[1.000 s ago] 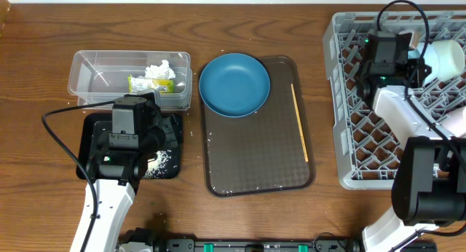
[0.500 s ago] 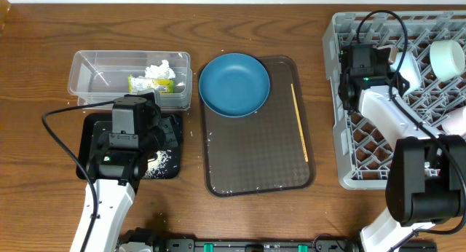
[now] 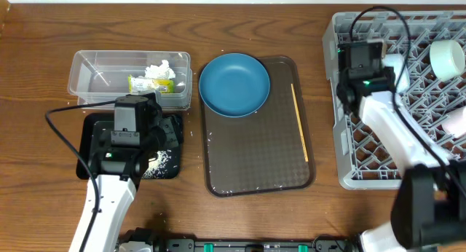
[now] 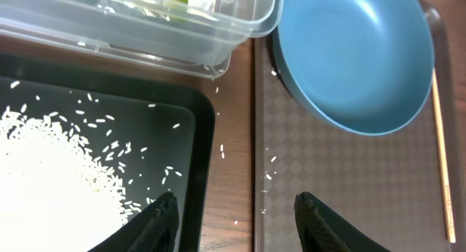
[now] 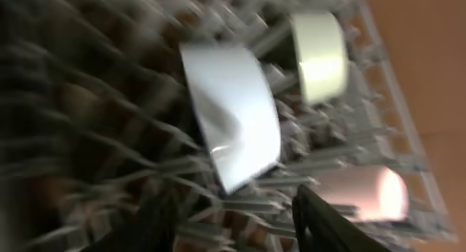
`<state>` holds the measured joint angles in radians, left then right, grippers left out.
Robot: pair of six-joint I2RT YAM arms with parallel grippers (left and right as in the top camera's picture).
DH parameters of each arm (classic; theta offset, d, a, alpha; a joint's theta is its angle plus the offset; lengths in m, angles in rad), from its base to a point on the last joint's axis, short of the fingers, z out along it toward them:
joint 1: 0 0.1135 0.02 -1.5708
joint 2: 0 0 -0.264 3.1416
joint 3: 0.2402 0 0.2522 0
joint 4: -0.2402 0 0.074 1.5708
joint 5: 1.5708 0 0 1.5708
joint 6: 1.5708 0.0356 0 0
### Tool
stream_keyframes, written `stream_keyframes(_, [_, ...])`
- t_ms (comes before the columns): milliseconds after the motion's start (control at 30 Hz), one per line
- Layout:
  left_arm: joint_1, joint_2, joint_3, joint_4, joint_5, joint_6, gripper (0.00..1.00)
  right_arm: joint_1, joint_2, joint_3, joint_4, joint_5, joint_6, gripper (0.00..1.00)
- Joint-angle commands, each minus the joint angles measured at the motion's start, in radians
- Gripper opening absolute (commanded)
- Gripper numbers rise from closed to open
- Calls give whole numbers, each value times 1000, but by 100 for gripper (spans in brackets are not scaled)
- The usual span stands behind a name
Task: Sort waste into correct bins and load items into the dishwasher rack
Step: 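Open the right gripper and move it back toward the blue plate, then grasp the blue plate rim with the right gripper and lift it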
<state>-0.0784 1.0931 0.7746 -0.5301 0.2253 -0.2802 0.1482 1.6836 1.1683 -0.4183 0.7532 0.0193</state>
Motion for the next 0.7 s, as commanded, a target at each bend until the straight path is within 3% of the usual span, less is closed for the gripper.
stream_keyframes(0, [6,14,10,-5,-10,10,54,3,-90,-1,11,-343,17,53])
stream_keyframes(167, [6,18,10,-5,-9,10,54,7,-103,-2,46,-782,18,57])
stream_keyframes(267, [6,18,10,-5,-10,10,54,28,-76,-2,72,-940,19,56])
stream_keyframes(500, [6,18,10,-8,-10,10,54,109,32,-2,175,-961,47,56])
stream_keyframes(667, [6,18,10,-9,-10,10,54,170,126,-2,277,-867,59,55])
